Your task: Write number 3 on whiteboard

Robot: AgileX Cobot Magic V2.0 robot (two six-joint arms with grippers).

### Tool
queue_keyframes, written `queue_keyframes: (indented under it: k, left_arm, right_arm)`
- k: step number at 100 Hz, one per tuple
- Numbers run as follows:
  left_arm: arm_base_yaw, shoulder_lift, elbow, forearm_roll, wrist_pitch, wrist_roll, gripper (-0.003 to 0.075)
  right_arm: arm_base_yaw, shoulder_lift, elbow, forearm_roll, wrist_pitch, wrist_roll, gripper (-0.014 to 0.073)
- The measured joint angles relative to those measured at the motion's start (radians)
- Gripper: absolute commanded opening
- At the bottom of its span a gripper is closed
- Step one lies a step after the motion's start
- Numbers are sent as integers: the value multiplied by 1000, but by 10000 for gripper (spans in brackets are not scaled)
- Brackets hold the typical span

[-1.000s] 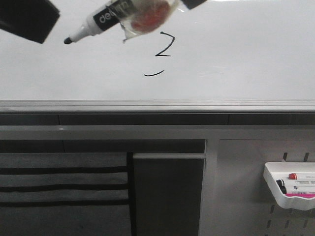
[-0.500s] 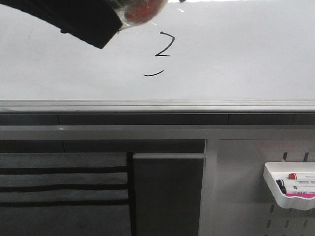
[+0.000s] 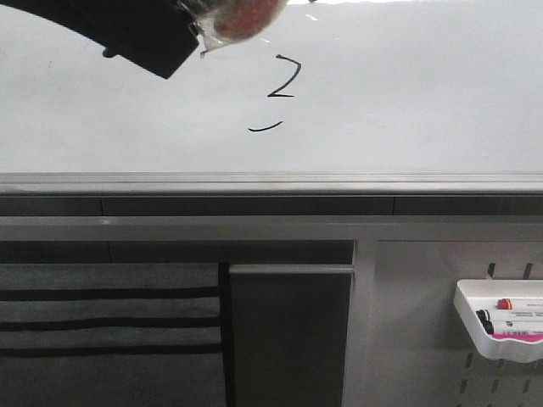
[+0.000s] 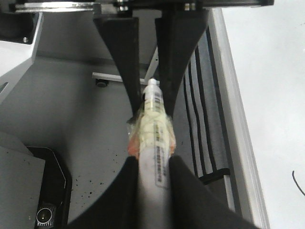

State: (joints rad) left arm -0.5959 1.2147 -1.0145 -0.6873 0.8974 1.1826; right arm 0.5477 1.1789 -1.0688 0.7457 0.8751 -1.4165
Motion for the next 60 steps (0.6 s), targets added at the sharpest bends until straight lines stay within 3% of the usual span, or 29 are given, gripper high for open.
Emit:
queue_keyframes:
  k: [12, 33, 47, 60]
  left_arm:
    - [0, 0, 0, 0, 2, 2, 78]
    - [0, 0, 0, 2, -7, 3, 78]
    - [-1, 0, 0, -5, -48, 0, 78]
    - [19, 0, 0, -7, -122, -42, 78]
  right_arm:
    - [0, 0, 0, 2, 2, 0, 85]
    - [0, 21, 0, 6, -6, 6, 387]
    - [-18, 18, 0, 9, -20, 13, 422]
    - [-112, -54, 0, -7, -37, 107, 422]
